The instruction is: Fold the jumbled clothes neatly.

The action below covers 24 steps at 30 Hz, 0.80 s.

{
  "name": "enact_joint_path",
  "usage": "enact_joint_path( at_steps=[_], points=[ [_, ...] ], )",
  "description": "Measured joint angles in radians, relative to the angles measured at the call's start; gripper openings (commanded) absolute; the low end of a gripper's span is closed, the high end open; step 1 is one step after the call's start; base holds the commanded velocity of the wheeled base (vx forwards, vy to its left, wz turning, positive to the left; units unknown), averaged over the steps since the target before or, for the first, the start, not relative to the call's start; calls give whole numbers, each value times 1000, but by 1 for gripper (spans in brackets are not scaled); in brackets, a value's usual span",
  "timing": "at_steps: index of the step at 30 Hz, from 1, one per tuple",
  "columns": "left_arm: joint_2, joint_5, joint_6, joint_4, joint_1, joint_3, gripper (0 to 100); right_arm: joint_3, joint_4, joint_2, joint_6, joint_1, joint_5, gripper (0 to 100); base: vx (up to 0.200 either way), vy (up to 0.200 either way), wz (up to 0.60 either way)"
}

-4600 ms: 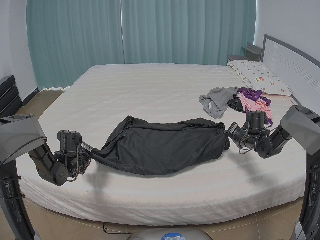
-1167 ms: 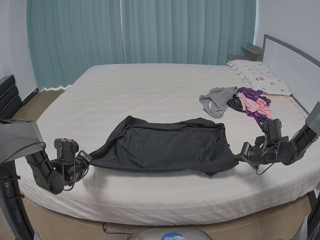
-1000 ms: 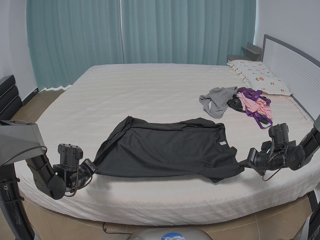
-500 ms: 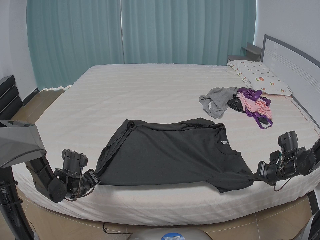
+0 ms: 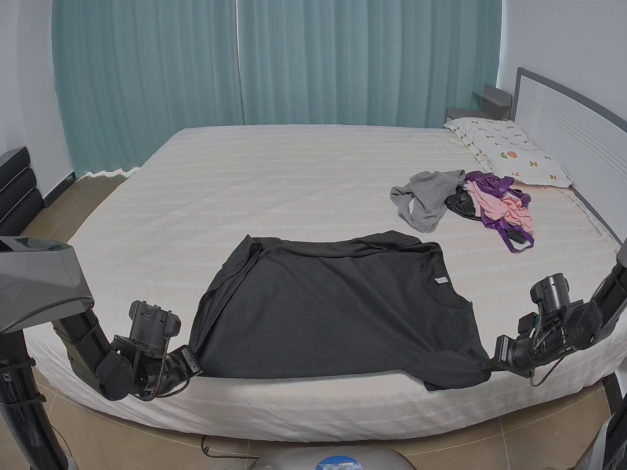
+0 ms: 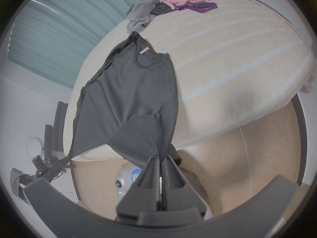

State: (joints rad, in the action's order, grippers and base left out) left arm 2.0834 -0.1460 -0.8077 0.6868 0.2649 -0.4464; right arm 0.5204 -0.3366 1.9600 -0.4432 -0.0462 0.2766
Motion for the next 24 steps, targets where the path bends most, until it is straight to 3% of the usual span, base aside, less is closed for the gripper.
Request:
enact_joint_path(
  at_steps=[24],
  points=[
    [-4, 1, -1, -9, 25, 6, 0, 56, -309, 187, -8, 13, -27, 100, 0, 0, 0]
  ],
)
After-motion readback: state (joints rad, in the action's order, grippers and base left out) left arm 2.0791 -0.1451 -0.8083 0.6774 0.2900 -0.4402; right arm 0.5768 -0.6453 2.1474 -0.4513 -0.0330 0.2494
